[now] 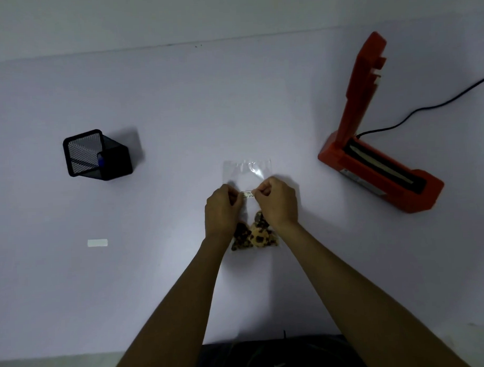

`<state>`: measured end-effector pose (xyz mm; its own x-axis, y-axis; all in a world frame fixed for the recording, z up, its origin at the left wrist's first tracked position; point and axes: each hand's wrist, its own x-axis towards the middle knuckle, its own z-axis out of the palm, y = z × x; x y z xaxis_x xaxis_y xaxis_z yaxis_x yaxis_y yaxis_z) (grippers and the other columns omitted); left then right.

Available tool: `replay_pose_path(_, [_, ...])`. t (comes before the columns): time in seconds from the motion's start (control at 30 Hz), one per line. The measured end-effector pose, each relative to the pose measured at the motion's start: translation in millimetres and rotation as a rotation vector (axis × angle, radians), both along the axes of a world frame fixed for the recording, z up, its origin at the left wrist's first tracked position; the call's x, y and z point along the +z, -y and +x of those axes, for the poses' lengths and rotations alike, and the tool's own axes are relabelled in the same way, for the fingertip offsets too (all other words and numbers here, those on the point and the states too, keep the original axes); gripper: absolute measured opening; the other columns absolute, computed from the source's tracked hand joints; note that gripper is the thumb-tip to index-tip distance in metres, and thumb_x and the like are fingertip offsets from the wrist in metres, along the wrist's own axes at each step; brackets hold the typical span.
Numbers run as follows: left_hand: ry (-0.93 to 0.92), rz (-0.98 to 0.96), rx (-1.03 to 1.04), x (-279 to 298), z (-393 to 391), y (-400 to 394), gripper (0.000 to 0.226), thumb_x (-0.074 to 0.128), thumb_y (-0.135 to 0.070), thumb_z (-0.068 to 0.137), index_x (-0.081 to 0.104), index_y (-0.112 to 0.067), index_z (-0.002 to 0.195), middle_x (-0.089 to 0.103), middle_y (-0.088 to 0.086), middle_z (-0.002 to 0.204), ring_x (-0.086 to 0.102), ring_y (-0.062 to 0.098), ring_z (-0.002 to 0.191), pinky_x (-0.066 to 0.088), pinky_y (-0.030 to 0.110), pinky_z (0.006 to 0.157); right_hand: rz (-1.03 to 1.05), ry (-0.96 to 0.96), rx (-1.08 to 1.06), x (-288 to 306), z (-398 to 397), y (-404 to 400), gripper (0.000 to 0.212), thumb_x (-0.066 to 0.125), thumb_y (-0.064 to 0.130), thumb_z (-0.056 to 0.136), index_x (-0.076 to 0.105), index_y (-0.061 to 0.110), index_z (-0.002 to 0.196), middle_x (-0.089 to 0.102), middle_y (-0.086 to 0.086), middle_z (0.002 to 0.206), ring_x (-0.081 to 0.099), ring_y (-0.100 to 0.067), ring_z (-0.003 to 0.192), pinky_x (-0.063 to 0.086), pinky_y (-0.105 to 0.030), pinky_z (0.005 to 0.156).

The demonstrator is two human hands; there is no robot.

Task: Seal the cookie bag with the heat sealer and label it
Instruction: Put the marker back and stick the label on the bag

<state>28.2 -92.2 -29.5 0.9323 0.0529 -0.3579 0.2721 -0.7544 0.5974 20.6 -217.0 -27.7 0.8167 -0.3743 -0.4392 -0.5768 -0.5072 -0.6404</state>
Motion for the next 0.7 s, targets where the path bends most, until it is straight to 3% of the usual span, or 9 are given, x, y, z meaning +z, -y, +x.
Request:
replay_pose_path(0.17, [-0.008, -0.035, 0.017, -2.2, 2.5, -1.2, 0.013, 0.064, -0.023, 0.089, 0.062, -0.011, 0.092, 0.068, 0.002, 0.082, 0.061, 0.013, 0.072, 0.040, 0.014, 0.059, 0.023, 0.006, -0.005, 0.8, -0.4, 1.8, 0.007, 0.069, 0.017, 0.085, 0.063, 0.013, 0.088, 0.068, 0.000, 0.080, 0.065, -0.015, 0.071, 0.056, -0.031, 0.067])
replay_pose_path(0.3, [-0.009, -0.050, 0.001, -0.3, 5.8, -2.3, 0.026, 0.062, -0.035, 0.091, 0.059, -0.010, 0.091, 0.066, 0.002, 0.077, 0.060, 0.016, 0.071, 0.042, 0.024, 0.063, 0.070, 0.013, -0.034, 2.1, -1.0, 4.7, 0.023, 0.063, 0.010, 0.087, 0.051, 0.016, 0.105, 0.066, -0.005, 0.079, 0.063, -0.016, 0.066, 0.057, -0.035, 0.064])
replay_pose_path(0.47, [-0.069, -0.041, -0.059, 1.0, 9.8, -5.9, 0.029, 0.067, -0.034, 0.088, 0.058, -0.007, 0.091, 0.060, 0.000, 0.076, 0.055, 0.015, 0.070, 0.039, 0.026, 0.065, 0.013, 0.024, 0.034, 1.5, -2.5, 7.9, 0.028, 0.069, 0.026, 0.086, 0.049, 0.016, 0.103, 0.061, 0.001, 0.073, 0.062, -0.017, 0.065, 0.052, -0.032, 0.060])
replay_pose_path(0.7, [-0.105, -0.048, -0.039, 0.5, 13.0, -4.6, 0.021, 0.064, -0.025, 0.091, 0.058, -0.004, 0.092, 0.060, 0.003, 0.079, 0.051, 0.016, 0.073, 0.034, 0.023, 0.065, 0.047, 0.004, 0.053, -1.1, -0.2, 16.7, 0.020, 0.068, 0.021, 0.087, 0.052, 0.013, 0.097, 0.052, 0.009, 0.064, 0.058, -0.018, 0.067, 0.047, -0.028, 0.063])
